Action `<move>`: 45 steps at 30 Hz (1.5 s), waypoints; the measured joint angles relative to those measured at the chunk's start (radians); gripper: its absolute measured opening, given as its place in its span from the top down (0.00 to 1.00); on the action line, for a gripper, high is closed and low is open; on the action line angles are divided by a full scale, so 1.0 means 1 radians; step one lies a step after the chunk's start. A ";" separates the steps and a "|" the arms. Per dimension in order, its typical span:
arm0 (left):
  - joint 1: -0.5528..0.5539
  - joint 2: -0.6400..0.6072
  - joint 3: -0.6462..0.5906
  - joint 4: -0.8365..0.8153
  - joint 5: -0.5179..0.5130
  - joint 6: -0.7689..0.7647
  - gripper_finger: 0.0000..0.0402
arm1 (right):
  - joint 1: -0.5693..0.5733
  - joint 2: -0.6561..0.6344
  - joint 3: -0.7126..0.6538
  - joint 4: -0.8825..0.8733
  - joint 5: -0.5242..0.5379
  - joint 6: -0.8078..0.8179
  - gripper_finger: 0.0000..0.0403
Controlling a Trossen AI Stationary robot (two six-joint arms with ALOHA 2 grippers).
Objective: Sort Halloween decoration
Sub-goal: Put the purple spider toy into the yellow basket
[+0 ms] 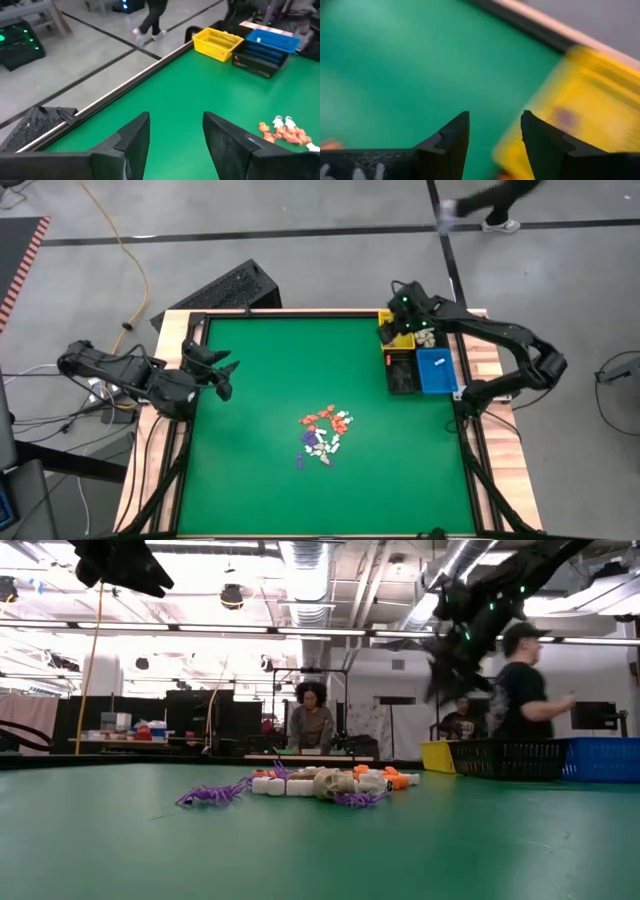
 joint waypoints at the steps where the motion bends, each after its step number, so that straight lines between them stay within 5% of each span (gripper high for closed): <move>1: 0.007 -0.004 0.000 0.000 0.001 0.007 0.56 | 0.039 -0.009 0.000 0.022 -0.047 -0.010 0.51; 6: 0.018 0.002 0.000 0.001 -0.020 -0.013 0.56 | 0.308 -0.022 0.000 0.115 -0.110 -0.063 0.53; 14: 0.018 0.072 0.000 0.056 -0.117 -0.011 0.56 | 0.713 0.115 -0.022 0.505 0.156 -0.146 0.54; 18: 0.019 0.102 0.000 0.087 -0.116 0.001 0.56 | 0.798 0.243 -0.021 0.760 0.233 -0.210 0.54; 25: 0.041 0.138 0.000 0.084 -0.114 0.012 0.56 | 0.838 0.459 -0.007 0.935 0.221 -0.221 0.54; 34: 0.067 0.152 0.000 0.084 -0.110 0.080 0.56 | 0.866 0.718 0.241 0.854 0.031 -0.306 0.54; 40: 0.092 0.151 0.000 0.084 -0.109 0.113 0.56 | 0.857 0.808 0.431 0.606 -0.173 -0.317 0.54; 45: 0.102 0.151 0.000 0.083 -0.079 0.147 0.56 | 0.858 0.823 0.514 0.394 -0.204 -0.465 0.54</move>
